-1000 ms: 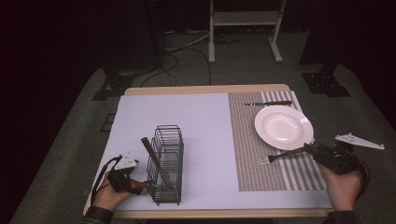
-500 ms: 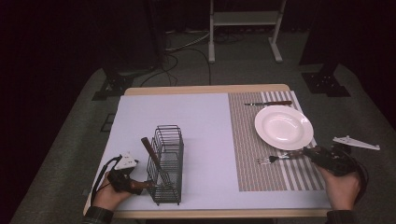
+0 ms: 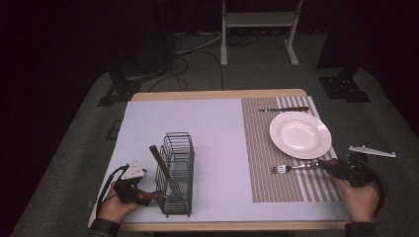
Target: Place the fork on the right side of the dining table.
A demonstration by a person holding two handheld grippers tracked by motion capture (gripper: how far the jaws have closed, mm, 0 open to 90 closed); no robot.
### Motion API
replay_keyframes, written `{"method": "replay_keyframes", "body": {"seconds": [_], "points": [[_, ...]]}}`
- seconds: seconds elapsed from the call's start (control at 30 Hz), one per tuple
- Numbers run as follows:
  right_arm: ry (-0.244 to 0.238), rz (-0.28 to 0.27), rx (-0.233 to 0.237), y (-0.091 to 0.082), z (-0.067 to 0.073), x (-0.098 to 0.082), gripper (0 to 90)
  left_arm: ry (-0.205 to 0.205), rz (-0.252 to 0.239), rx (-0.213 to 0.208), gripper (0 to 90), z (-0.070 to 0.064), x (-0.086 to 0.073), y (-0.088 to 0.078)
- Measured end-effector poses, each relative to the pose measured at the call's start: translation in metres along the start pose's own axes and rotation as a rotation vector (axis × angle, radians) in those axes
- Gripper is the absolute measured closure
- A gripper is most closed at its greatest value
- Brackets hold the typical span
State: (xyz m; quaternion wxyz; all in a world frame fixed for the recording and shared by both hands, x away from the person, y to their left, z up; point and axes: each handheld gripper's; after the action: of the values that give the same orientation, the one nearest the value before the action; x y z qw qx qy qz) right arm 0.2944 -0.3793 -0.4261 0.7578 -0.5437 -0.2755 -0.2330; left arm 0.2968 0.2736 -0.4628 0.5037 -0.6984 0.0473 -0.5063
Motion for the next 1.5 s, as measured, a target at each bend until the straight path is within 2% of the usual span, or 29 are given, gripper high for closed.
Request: {"method": "replay_keyframes", "body": {"seconds": [0.17,0.5,0.93,1.3,1.5], "points": [[0.007,0.041,-0.009,0.006,-0.002,-0.002,33.4,0.000,0.000,0.000,0.0,0.000,0.000,0.000],[0.005,0.079,-0.010,0.014,-0.003,-0.004,32.5,0.000,0.000,0.000,0.0,0.000,0.000,0.000],[0.018,0.112,-0.002,0.021,-0.008,-0.006,30.9,0.000,0.000,0.000,0.0,0.000,0.000,0.000],[0.005,0.115,-0.013,0.023,-0.008,-0.006,30.5,0.000,0.001,0.000,0.0,0.000,0.000,0.000],[-0.015,0.118,-0.035,0.023,-0.007,-0.006,30.5,0.000,0.000,0.000,0.0,0.000,0.000,0.000]]}}
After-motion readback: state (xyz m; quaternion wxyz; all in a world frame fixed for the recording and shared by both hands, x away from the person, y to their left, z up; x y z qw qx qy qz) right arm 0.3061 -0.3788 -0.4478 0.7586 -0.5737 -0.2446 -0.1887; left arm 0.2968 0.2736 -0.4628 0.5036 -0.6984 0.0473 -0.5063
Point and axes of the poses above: each handheld gripper's, and its own axes: y roughly forward along the jaws, x roughly out of its top, z roughly to its left, and after that the axes turned 4 degrees about z, right-handed
